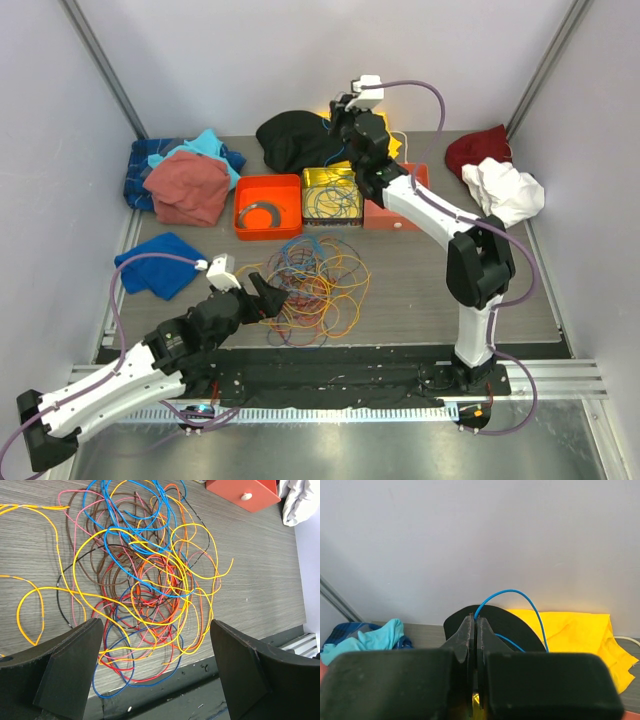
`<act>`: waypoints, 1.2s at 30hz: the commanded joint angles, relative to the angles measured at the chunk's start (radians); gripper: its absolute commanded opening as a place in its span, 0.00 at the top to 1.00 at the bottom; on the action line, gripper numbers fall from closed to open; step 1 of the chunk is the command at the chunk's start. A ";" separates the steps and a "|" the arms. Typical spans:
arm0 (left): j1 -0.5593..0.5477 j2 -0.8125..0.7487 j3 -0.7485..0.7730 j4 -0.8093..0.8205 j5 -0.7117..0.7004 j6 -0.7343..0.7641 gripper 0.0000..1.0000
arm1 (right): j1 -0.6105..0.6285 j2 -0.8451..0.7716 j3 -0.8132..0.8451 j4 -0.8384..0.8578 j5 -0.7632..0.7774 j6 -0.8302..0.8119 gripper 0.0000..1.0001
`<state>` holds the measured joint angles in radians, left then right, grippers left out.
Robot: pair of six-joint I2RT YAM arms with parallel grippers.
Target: Untangle the cables
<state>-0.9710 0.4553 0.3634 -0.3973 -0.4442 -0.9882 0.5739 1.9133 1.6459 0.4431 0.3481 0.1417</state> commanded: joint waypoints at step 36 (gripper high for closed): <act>-0.002 0.013 0.046 0.040 -0.082 0.098 0.04 | 0.158 -0.440 -0.574 -0.294 0.103 0.237 0.37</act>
<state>-0.9714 0.4500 0.3588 -0.3786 -0.4866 -0.9291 0.7258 1.6348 1.2186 0.1982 0.4728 0.2913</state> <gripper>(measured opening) 0.961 0.657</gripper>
